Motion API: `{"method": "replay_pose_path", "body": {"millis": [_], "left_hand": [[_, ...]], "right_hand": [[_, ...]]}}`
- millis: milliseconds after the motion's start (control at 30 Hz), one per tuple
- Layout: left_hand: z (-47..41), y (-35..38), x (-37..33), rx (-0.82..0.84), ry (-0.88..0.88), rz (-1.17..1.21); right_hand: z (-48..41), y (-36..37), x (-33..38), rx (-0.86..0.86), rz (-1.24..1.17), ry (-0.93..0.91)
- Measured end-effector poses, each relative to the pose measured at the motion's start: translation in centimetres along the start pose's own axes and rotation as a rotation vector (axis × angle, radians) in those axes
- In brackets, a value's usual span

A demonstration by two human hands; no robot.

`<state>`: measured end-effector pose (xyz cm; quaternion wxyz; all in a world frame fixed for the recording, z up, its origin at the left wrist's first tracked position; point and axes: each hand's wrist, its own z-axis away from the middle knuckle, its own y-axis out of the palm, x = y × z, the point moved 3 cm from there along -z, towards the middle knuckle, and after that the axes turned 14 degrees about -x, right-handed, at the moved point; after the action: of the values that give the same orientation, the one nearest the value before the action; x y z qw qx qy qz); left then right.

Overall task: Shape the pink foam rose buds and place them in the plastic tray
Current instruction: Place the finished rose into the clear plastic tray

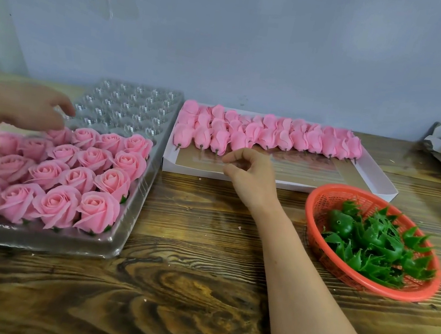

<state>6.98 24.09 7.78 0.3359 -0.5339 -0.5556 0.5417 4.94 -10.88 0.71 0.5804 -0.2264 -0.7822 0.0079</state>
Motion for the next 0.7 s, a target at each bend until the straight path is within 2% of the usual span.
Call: {"method": "replay_pose_path", "body": {"millis": [167,300,367,467,700], "left_hand": [[1.8,-3.9,-4.3,-0.463,0.071,0.281],[4.4,-5.5,-9.5,-0.625,0.079,0.669],[5.7,-5.1,-12.1,-0.69,0.08,0.789],[7.9,-3.4,-16.2,-0.705,0.105,0.901],[9.3,4.8,-21.1,-0.452,-0.048,1.129]], "right_hand": [[0.0,0.0,-0.1,-0.002,0.002,0.0],[-0.2,0.0,-0.2,-0.003,0.002,-0.001],[-0.2,0.0,-0.3,-0.005,0.002,0.003],[-0.2,0.0,-0.3,-0.013,-0.008,0.004],[-0.3,0.1,-0.5,-0.034,-0.012,0.006]]}}
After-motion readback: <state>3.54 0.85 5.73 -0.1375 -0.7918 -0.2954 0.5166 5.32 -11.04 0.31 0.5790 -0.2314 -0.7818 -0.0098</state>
